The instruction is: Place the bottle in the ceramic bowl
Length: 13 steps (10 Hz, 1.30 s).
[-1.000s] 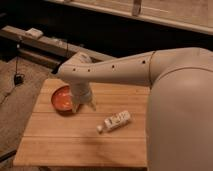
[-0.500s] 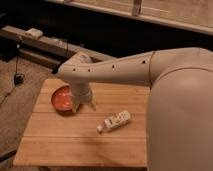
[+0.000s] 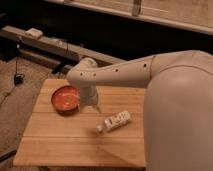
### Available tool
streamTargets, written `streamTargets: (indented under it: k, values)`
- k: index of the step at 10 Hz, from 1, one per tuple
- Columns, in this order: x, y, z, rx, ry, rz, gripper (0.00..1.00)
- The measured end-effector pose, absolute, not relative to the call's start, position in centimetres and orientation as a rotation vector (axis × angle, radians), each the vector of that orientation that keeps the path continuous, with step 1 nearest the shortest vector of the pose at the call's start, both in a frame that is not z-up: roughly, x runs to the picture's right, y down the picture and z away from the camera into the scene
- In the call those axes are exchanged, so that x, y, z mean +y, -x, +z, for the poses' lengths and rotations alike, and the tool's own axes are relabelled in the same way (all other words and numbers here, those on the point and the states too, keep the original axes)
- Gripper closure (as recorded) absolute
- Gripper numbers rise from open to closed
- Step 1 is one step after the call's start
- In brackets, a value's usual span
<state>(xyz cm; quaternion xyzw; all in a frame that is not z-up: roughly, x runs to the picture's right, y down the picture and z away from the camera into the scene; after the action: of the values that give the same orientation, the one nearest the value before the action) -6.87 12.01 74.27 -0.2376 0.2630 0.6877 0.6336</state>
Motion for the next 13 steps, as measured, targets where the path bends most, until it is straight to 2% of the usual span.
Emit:
streamTargets:
  k: [5,13]
  values:
    - [13.1,2.8,77.5,0.66,0.528,1.694,0.35]
    - [13.5,4.4,82.1,0.656,0.57,1.648,0.35]
